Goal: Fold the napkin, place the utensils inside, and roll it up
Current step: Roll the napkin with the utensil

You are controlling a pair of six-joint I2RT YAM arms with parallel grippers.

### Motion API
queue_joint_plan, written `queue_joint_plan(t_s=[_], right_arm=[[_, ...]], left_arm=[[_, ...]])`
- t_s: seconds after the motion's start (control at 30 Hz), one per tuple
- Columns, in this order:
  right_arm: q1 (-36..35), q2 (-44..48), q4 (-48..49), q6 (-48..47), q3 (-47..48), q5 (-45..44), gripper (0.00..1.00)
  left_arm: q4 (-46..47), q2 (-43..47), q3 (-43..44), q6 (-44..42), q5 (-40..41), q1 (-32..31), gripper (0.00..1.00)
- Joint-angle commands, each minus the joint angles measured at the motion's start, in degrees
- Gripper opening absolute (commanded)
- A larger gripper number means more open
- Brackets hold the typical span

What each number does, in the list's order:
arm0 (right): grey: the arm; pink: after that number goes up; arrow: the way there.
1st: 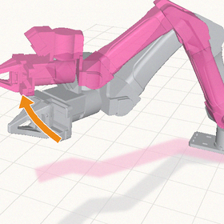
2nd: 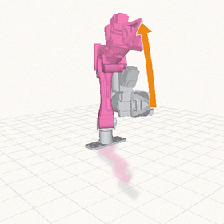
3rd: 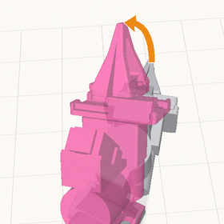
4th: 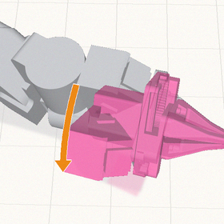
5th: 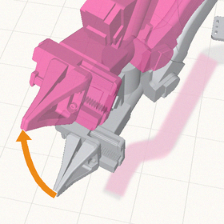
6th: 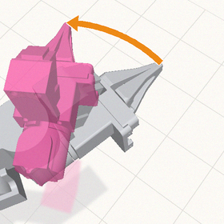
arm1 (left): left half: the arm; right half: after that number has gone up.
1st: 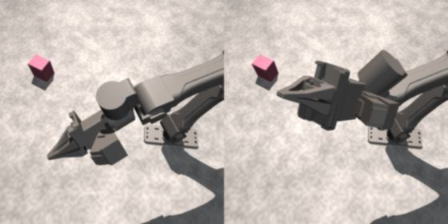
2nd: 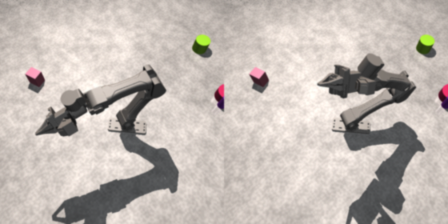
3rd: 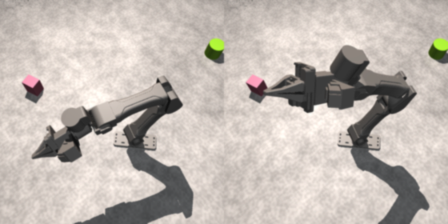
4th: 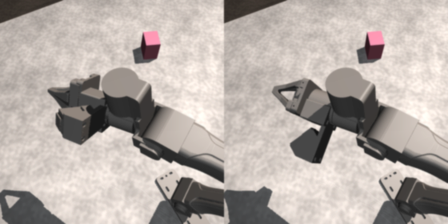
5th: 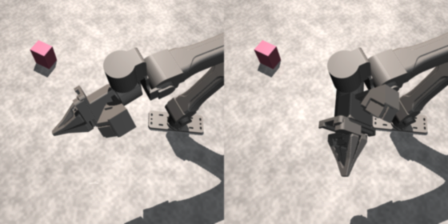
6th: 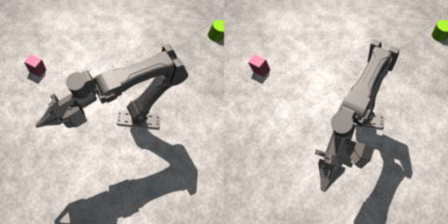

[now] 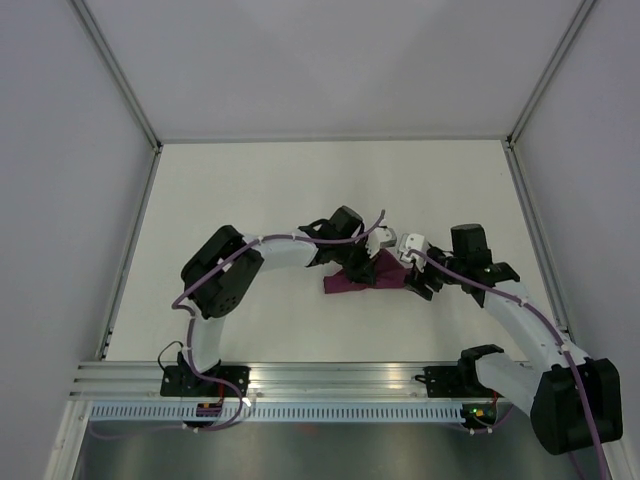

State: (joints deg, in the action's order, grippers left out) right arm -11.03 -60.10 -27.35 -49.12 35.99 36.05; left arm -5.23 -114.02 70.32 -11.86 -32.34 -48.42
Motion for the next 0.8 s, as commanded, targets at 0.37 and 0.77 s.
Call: queue_joint_plan(t_s=[0.37, 0.77], right_arm=[[-13.8, 3.4, 23.3, 3.2, -13.5, -8.6, 0.7], [-24.0, -3.6, 28.6, 3.5, -14.3, -18.1, 0.66]], left_arm=[[-15.2, -10.9, 3.4, 7.8, -14.3, 4.5, 0.02], [-18.6, -14.4, 7.3, 10.6, -16.9, 6.3, 0.02]])
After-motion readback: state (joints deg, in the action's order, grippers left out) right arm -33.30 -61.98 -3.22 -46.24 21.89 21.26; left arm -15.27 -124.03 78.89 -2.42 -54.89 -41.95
